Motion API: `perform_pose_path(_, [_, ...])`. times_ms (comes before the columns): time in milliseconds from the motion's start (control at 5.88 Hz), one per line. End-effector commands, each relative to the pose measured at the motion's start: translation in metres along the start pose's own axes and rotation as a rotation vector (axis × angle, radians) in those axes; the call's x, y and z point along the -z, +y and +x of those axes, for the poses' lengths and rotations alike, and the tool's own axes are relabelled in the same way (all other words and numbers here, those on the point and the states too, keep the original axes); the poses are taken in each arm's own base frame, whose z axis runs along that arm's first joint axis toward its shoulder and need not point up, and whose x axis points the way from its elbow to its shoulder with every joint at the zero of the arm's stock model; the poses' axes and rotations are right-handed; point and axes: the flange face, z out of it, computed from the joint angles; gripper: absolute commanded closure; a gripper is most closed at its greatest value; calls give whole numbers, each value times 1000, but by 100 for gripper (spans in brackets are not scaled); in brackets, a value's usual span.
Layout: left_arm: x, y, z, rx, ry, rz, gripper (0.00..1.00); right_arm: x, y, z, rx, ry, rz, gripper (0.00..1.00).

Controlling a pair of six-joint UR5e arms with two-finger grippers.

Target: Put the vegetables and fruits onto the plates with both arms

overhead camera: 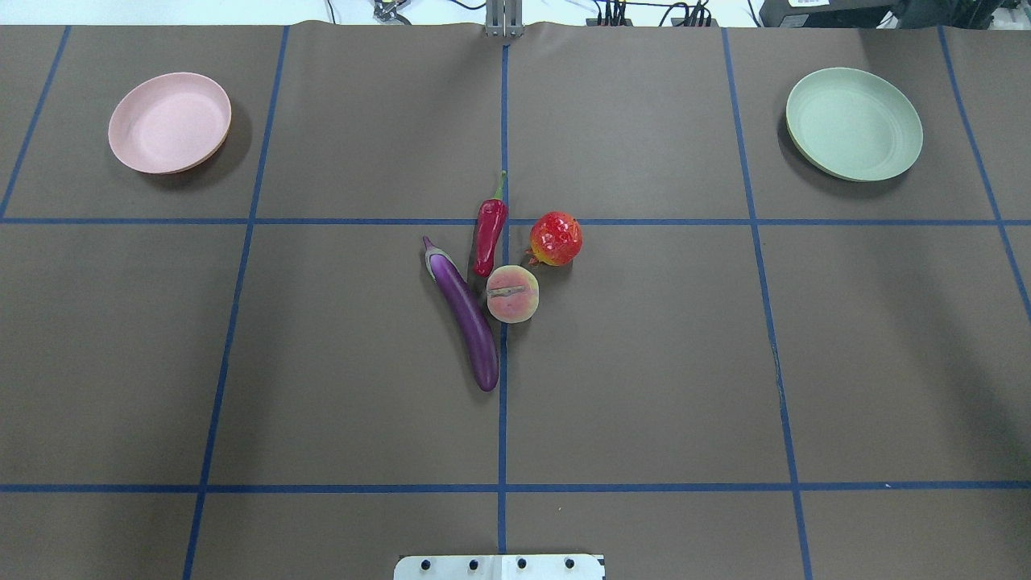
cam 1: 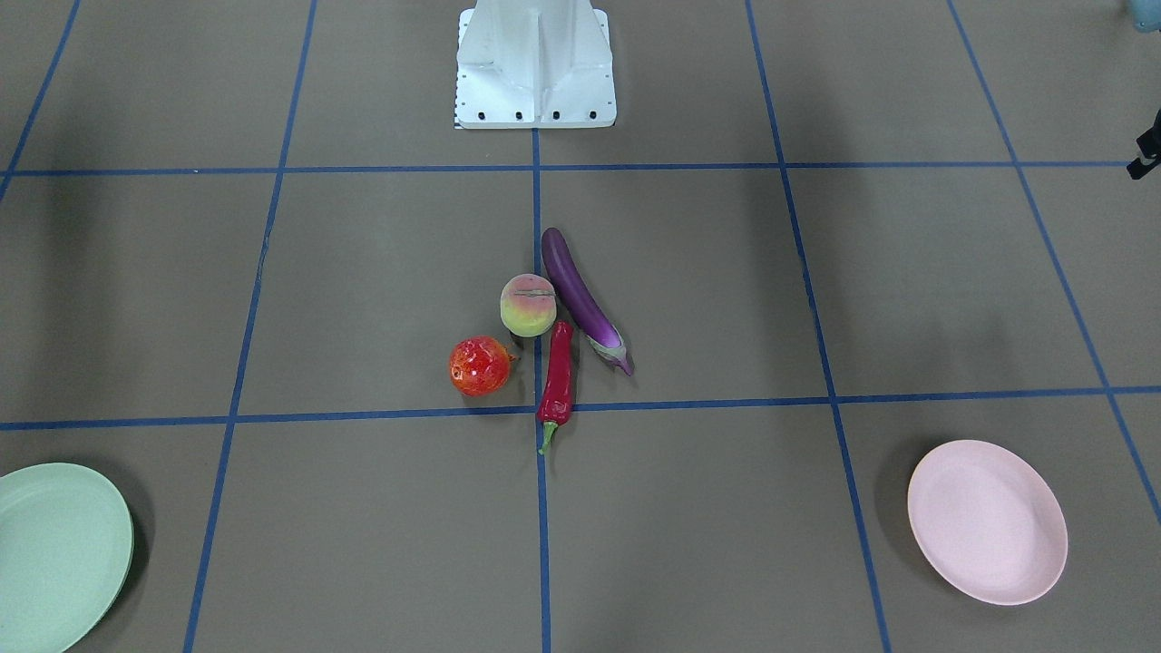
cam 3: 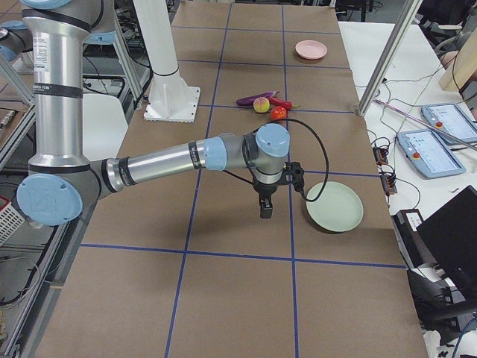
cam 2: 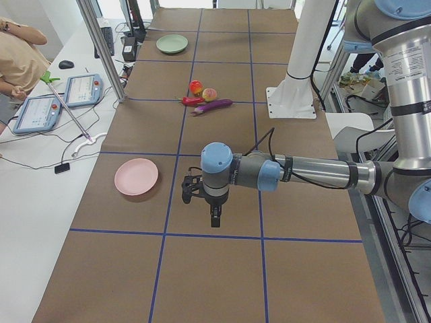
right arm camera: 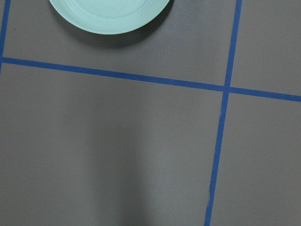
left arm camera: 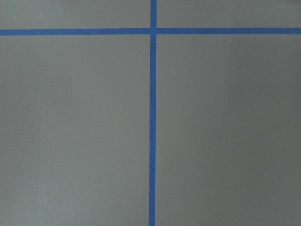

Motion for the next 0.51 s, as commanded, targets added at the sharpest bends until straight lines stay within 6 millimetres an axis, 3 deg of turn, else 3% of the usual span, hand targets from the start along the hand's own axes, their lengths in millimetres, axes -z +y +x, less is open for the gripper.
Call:
perform_pose_path(0, [-5,4,-3,-66,6,24,0,-3,-3,-2,7,-2,-5,0])
perform_pose_path(340, [-2,4,0,-78,8,33,0,-1,-4,-5,14,-4,2,0])
